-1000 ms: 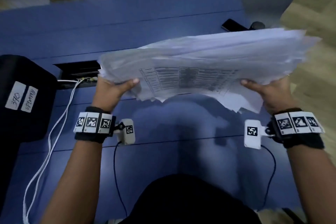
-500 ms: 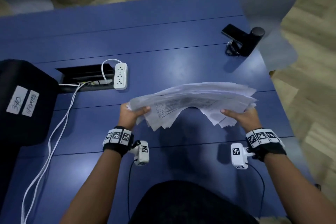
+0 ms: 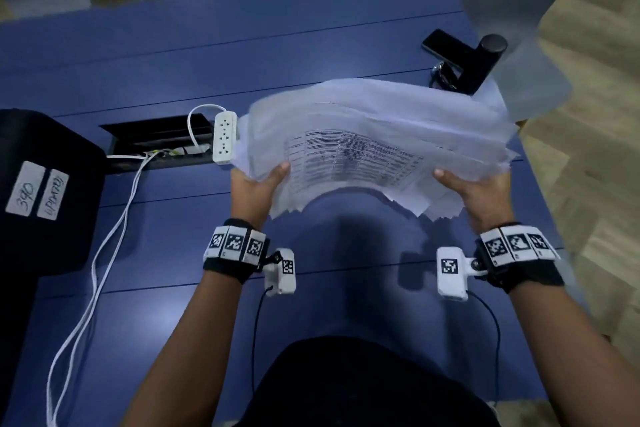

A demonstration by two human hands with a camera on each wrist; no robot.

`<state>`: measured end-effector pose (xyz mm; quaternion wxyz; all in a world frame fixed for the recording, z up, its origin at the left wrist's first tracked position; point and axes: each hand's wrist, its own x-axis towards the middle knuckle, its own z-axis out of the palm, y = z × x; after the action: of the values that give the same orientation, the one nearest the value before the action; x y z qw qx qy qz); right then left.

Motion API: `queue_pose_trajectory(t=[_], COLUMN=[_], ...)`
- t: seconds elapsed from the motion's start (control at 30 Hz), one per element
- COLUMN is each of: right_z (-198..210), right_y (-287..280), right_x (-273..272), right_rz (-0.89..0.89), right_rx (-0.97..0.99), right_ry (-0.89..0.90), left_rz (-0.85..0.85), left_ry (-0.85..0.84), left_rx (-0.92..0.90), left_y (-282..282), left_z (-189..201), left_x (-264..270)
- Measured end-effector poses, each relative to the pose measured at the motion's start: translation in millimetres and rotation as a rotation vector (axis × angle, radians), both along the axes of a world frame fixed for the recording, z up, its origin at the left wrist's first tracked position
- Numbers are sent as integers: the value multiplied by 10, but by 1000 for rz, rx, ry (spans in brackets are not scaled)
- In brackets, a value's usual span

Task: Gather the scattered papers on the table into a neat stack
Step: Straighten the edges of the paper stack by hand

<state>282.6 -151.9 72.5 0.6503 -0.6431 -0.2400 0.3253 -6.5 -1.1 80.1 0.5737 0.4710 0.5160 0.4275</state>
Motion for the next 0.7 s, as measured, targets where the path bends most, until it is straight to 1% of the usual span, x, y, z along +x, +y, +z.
queue_pose_trajectory(t=[0.07,0.1,0.13,0.2,0.27,0.37,0.4,0.5,0.57,0.6,0.7], right_z=[32,-17,-62,-221,-372,-435,-409,-270,-204,-160,-31], right_y=[-94,-141,-178,-242,-271,-255,-235,-187,-160,-147,-106], right_x=[-24,-43,-83,-124,-106,-58,-33,26,50,53,100], right_rz=[-62,-75,-68,5,78,111,113,142,166,171,190], right_rx=[81,76,47,-41,-144,-202,-197,-151,-133,-125,-128], right_ry=[45,65,77,69,70,47,36,23,19,14,-39], left_rz=[8,-18,-39,-65,-139,-149,-157,-252,-280,-282,-330], left_ry=[-159,-202,-208,-153,-91,-102,-116,-130,-60,1,148], left_rx=[56,56,33,-52,-143,-191,-206,-229,-260,-268,-229], left_y=[-79,-125,-165,-230,-255,-199,-154,-66,-54,-45,-18], left_z=[114,75,-16,-229,-386,-447,-435,-396,-444,-497,-596], left_x=[-15,-50,-82,-160,-215,-291,-326,-401,-405,-406,-397])
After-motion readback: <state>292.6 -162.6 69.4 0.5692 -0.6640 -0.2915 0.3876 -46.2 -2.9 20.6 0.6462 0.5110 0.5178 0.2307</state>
